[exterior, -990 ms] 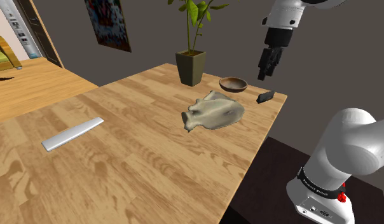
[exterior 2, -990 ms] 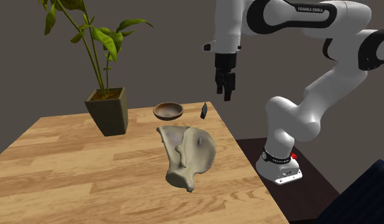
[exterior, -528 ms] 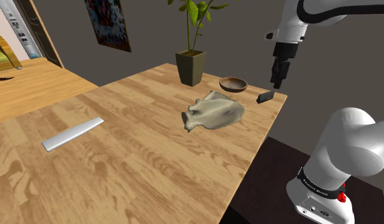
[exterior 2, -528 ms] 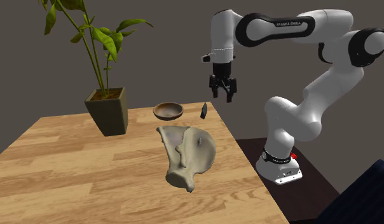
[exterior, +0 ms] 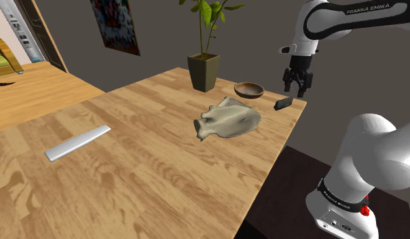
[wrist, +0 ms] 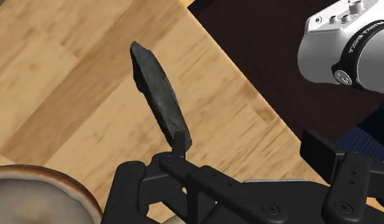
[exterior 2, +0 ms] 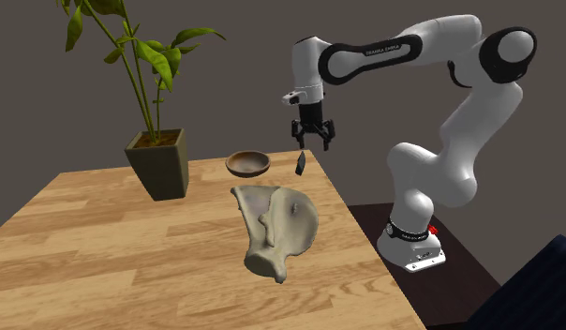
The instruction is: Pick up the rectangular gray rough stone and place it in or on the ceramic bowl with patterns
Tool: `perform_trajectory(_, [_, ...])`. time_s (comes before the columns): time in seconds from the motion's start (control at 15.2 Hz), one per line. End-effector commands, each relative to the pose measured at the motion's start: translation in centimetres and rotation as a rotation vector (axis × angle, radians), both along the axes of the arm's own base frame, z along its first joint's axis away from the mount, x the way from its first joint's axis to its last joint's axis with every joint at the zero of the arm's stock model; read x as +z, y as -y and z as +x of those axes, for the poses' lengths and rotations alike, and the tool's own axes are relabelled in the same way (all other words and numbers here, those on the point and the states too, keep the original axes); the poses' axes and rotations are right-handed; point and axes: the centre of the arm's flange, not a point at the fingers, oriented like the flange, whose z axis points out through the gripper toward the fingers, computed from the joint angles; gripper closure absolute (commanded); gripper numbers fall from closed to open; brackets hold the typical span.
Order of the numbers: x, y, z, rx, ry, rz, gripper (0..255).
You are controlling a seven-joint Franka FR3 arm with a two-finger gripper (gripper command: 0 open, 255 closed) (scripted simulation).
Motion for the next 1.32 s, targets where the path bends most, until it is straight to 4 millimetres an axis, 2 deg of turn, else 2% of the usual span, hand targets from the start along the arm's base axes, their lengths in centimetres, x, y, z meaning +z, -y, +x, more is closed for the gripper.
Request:
perform_trajectory(0.0, [-1.3,1.6,1.4,0.127,0.003,0.007,0])
perform_trajectory(0.26, [-4.1,4.7,4.6,0.358,0.006,0.021,0])
perform_trajectory(0.33, [-4.2,4.7,4.7,0.363,0.006,0.021,0])
perform_trajectory(0.79, [-8.1,4.3,4.0,0.363,0.006,0.021,0])
perform_trajectory(1.25, [-8.1,4.3,4.0,0.363,0.006,0.021,0])
